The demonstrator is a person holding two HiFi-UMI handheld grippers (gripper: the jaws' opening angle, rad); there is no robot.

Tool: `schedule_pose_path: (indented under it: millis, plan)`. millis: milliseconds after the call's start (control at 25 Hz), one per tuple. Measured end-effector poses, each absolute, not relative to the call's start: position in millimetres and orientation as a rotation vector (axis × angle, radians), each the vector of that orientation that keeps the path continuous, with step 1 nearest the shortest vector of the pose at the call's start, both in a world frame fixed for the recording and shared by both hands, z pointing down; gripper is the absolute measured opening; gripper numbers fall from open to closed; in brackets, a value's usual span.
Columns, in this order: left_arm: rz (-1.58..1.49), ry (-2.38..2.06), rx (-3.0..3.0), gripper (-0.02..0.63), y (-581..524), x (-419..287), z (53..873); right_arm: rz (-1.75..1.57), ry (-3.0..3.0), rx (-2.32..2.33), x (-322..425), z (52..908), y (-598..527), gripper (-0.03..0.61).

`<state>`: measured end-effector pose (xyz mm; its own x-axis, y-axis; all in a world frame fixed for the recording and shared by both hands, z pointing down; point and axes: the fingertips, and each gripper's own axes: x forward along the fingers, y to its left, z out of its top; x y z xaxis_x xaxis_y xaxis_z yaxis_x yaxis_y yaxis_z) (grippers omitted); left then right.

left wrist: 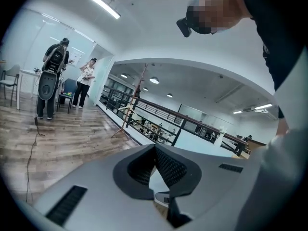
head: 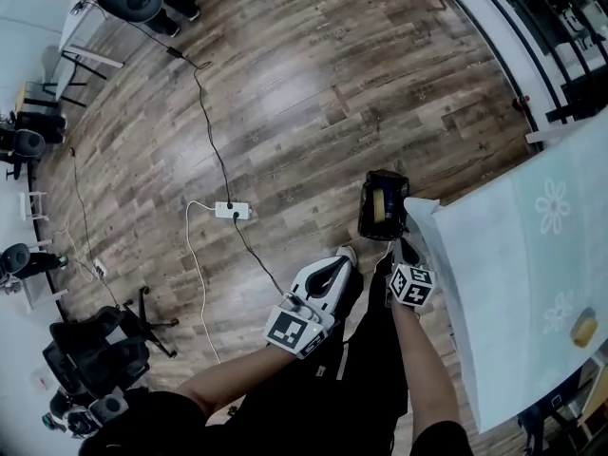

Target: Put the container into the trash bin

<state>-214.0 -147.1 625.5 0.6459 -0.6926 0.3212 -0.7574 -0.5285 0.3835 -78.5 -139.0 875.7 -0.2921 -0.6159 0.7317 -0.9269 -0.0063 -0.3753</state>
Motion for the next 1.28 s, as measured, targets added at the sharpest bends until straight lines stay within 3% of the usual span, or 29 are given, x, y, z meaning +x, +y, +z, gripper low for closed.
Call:
schedule_pose_path:
  millis: [600, 920, 1280]
  plan:
    - [0.217, -0.933, 2.579, 0.014, -115, -161, 540, 0.970, -2.020, 1.908, -18, 661, -56, 0.038]
    - [0.199, -0.703, 2.721, 0.012, -45, -51, 509, 0.899, -2.003, 2.261, 68, 592, 36, 0.038]
    - [0.238, -0.398, 2.807, 0.012, 108, 89, 492, 0.734, -1.847, 2.463, 180, 531, 194, 0.038]
